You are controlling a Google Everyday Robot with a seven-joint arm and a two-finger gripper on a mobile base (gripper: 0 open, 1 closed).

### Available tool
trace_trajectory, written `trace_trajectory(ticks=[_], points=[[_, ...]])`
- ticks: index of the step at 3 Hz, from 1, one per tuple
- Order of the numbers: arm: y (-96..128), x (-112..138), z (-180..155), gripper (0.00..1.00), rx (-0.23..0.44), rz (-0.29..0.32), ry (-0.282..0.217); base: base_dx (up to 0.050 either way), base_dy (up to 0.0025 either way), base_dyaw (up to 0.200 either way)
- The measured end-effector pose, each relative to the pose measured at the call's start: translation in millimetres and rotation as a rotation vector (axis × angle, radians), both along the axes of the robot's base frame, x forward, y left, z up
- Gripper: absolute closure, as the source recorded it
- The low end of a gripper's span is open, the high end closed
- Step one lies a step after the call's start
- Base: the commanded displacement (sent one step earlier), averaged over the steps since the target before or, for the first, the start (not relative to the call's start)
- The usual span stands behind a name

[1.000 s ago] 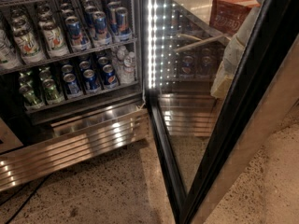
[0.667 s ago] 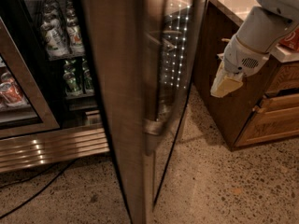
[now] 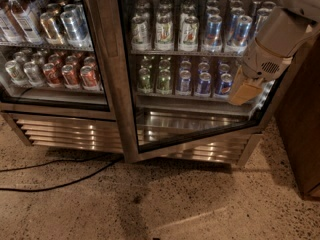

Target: Close right fridge door

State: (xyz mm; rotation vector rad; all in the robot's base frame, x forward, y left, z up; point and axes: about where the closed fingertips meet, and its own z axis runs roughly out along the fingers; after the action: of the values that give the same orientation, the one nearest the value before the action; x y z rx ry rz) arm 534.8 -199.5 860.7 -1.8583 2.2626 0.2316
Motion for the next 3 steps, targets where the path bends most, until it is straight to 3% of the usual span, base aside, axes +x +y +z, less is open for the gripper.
trace_trajectory(ticks=[3], points=[[0.0, 0.0, 0.0, 1.0, 0.0, 0.0, 0.0, 0.048, -0.00002, 0.0]])
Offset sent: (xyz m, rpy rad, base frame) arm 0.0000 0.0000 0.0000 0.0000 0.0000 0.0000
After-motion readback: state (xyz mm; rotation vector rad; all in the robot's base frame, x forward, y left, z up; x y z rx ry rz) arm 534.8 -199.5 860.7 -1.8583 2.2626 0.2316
